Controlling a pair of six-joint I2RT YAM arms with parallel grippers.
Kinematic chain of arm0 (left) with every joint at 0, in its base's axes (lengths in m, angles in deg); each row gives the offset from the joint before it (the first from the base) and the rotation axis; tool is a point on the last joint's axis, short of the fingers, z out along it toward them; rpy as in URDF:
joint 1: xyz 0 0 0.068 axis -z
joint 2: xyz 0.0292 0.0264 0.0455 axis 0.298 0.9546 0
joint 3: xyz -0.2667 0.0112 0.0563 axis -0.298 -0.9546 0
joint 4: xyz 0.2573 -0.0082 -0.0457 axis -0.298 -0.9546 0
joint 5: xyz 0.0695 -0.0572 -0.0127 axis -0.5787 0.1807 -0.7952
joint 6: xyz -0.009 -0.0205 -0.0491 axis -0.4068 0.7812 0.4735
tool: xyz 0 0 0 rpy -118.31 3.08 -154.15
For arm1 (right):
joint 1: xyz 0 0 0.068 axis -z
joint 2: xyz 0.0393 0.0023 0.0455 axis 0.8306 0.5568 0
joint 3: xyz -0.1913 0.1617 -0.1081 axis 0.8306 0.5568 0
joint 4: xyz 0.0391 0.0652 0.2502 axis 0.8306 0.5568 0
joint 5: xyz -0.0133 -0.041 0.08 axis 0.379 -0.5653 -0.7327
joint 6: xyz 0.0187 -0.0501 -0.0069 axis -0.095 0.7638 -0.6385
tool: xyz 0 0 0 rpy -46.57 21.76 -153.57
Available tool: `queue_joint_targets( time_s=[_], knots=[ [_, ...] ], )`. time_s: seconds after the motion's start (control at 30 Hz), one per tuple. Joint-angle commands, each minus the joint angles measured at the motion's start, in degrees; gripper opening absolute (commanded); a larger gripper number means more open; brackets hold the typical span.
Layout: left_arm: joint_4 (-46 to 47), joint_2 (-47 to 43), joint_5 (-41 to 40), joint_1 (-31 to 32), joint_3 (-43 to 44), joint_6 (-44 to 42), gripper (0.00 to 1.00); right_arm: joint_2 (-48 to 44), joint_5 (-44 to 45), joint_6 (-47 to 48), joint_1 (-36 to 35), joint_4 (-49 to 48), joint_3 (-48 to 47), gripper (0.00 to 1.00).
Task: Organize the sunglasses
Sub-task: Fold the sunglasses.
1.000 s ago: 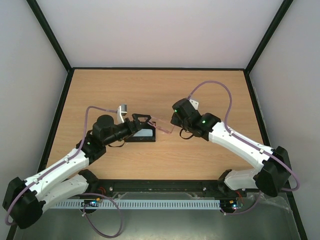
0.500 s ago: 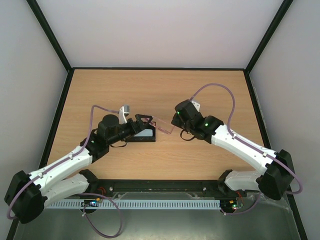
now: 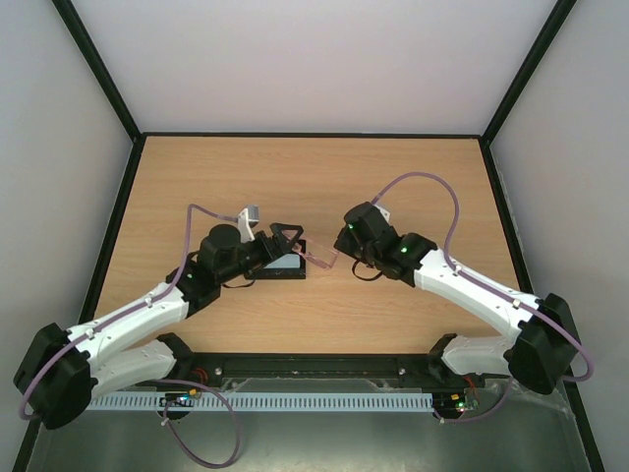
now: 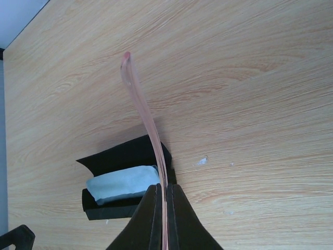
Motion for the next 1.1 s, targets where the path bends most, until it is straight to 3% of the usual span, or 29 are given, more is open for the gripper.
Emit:
queue_joint_targets(
  time_s=[0.0, 0.27, 1.07],
  knots=[
    [2.7, 0.6, -2.2, 0.7, 1.4, 0.0, 0.99, -0.7, 0.2, -2.5, 0.2, -3.2, 1.3, 0.01],
    [4.0, 1.6, -3.8, 1.1, 0.9, 1.3, 0.96, -0.5, -0.1, -4.9, 0.1, -5.7, 3.6, 0.01],
    [4.7, 5.4, -5.5, 1.7, 1.6, 1.5, 0.65, 1.9, -2.8, -6.2, 0.1, -10.0, 5.9, 0.01]
  ],
)
